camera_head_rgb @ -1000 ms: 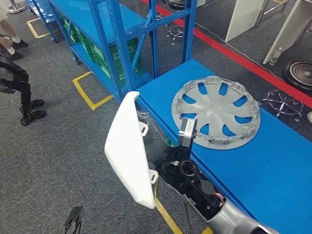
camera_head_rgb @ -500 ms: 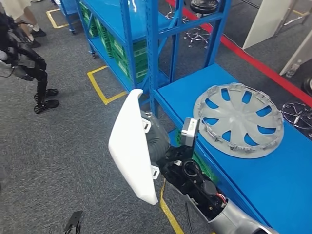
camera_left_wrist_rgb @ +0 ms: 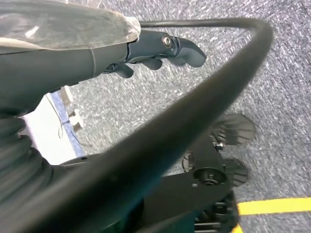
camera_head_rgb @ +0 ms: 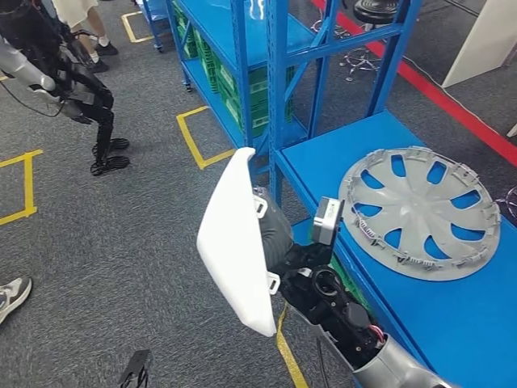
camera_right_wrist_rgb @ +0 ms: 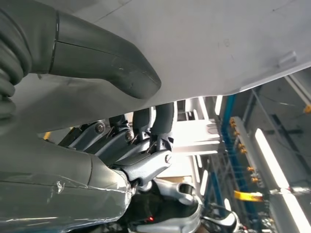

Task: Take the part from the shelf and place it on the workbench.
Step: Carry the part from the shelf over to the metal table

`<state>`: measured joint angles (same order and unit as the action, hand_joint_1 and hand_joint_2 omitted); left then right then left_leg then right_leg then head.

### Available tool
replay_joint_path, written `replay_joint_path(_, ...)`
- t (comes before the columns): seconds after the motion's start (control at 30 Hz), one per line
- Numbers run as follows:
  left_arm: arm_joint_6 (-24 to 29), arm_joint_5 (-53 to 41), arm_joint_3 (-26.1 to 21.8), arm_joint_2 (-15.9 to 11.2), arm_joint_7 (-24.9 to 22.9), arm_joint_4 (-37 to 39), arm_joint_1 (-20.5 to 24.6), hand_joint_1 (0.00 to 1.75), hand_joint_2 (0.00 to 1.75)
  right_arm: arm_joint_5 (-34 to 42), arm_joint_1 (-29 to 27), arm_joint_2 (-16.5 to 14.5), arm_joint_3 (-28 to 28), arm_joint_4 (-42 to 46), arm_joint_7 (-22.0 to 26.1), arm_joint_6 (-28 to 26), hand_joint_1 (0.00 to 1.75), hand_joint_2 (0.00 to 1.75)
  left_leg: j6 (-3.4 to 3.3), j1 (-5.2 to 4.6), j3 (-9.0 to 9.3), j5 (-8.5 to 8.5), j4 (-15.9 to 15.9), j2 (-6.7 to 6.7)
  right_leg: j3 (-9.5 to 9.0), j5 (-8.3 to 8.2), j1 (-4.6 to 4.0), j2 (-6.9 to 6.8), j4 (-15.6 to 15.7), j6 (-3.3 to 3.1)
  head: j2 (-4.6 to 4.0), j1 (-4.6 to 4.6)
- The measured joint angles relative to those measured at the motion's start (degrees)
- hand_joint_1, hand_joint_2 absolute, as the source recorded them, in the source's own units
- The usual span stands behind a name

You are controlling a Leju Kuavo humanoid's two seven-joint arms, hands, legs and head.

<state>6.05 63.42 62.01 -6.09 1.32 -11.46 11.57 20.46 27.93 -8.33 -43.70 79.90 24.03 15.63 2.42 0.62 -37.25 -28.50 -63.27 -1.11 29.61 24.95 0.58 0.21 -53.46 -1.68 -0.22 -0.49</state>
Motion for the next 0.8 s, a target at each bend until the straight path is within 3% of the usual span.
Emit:
replay_joint_path(0.07,0.0,-0.1,0.1,0.1,0.0,0.0,0.1,0.0,1.75,-0.1,-0.3,0.1,0.1,0.0,-0.2,0.0,1.75,1.75,0.43,0.31,-3.7,-2.43,-7.2,0.48,0.09,0.03,-0.02,-1.06,0.0,-0.02,0.0,-0.54)
replay_joint_path(0.1,0.0,-0.1,0.1,0.1,-0.1,0.0,0.0,0.0,1.75,-0.1,-0.3,0.1,0.1,0.0,-0.2,0.0,1.75,1.75,0.59,0.43,-4.26,-2.2,-8.2,0.59,0.1,0.07,-0.02,-1.52,0.0,0.01,0.0,-0.73)
replay_joint_path(0.13,0.0,-0.1,0.2,0.1,-0.1,0.0,0.0,0.0,1.75,-0.1,-0.4,0.1,0.1,0.0,-0.2,0.0,1.75,1.75,0.71,0.55,-3.72,-0.95,-7.0,0.72,0.08,0.13,0.0,-1.94,-0.1,0.08,0.0,-0.98)
replay_joint_path(0.23,0.0,-0.1,0.3,0.1,-0.2,0.0,0.1,0.0,1.75,-0.2,-0.3,0.1,0.4,0.2,-0.1,0.0,1.75,1.75,0.63,0.59,1.92,4.33,4.3,2.72,0.08,0.66,-0.25,-2.89,-0.5,0.75,0.0,-1.79)
replay_joint_path(0.3,0.0,-0.2,0.4,0.1,-0.3,0.0,0.3,0.0,1.75,-0.3,-0.3,0.2,0.6,0.4,-0.1,0.1,1.75,1.75,-0.01,0.41,3.88,5.24,8.5,3.61,0.19,1.16,-0.64,-3.51,-1.0,1.42,0.0,-1.78)
replay_joint_path(0.37,-0.1,-0.3,0.4,0.1,-0.4,0.0,0.3,0.0,1.75,-0.4,-0.2,0.2,0.8,0.5,-0.1,0.2,1.75,1.75,-0.86,0.4,3.92,5.02,8.8,2.87,0.13,1.62,-0.61,-4.11,-1.3,2.06,0.0,-1.23)
replay_joint_path(0.4,-0.1,-0.4,0.4,0.2,-0.5,0.0,0.3,0.0,1.75,-0.5,-0.2,0.2,0.8,0.5,-0.1,0.2,1.75,1.75,-1.25,0.43,4.02,4.99,8.8,2.54,0.3,2.24,-0.47,-3.75,-1.9,2.4,0.0,-1.02)
replay_joint_path(0.47,-0.1,-0.4,0.4,0.2,-0.6,0.0,0.2,0.0,1.75,-0.5,-0.2,0.2,0.9,0.7,-0.1,0.2,1.75,1.75,-1.96,0.44,4.23,5.05,9.0,1.88,2.39,5.26,-0.18,-2.15,-6.9,2.86,0.0,-0.4)
replay_joint_path(0.53,-0.1,-0.5,0.4,0.2,-0.6,0.0,0.3,0.0,1.75,-0.5,-0.3,0.4,0.9,0.8,-0.1,0.2,1.75,1.75,-2.35,0.19,4.25,5.0,9.0,1.12,6.33,9.07,-0.12,-0.85,-15.4,2.96,0.0,0.36)
replay_joint_path(0.57,-0.1,-0.5,0.4,0.2,-0.6,0.0,0.4,0.0,1.75,-0.5,-0.5,0.5,0.9,0.8,-0.1,0.2,1.75,1.75,-2.43,0.03,4.28,4.99,8.9,0.67,7.93,9.89,-0.14,-0.64,-18.6,2.91,0.0,0.65)
replay_joint_path(0.6,-0.1,-0.5,0.4,0.2,-0.6,0.0,0.4,0.0,1.75,-0.5,-0.6,0.6,0.9,0.8,-0.1,0.2,1.75,1.75,-2.49,-0.12,4.33,4.96,8.9,0.16,8.65,9.6,-0.16,-0.52,-19.7,2.74,0.0,0.87)
replay_joint_path(0.63,-0.2,-0.6,0.4,0.2,-0.6,0.0,0.3,0.0,1.75,-0.5,-0.7,0.7,1.0,0.8,-0.1,0.2,1.75,1.75,-2.51,-0.26,4.44,4.94,8.9,-0.39,8.24,8.11,-0.2,-0.38,-18.3,2.45,0.0,1.05)
replay_joint_path(0.73,-0.4,-0.6,0.4,0.3,-0.5,0.0,0.4,0.0,1.75,-0.5,-0.6,0.8,1.0,0.9,-0.1,0.2,1.75,1.75,-2.47,-0.51,4.76,4.83,8.9,-1.93,3.3,1.82,-0.49,1.41,-6.5,1.01,0.0,1.52)
replay_joint_path(0.8,-0.5,-0.7,0.4,0.4,-0.4,0.0,0.4,0.0,1.75,-0.5,-0.5,0.8,1.0,0.9,-0.1,0.3,1.75,1.75,-2.12,-0.41,4.47,4.92,8.9,-2.65,1.29,0.86,-0.68,2.38,-2.5,0.54,0.0,1.59)
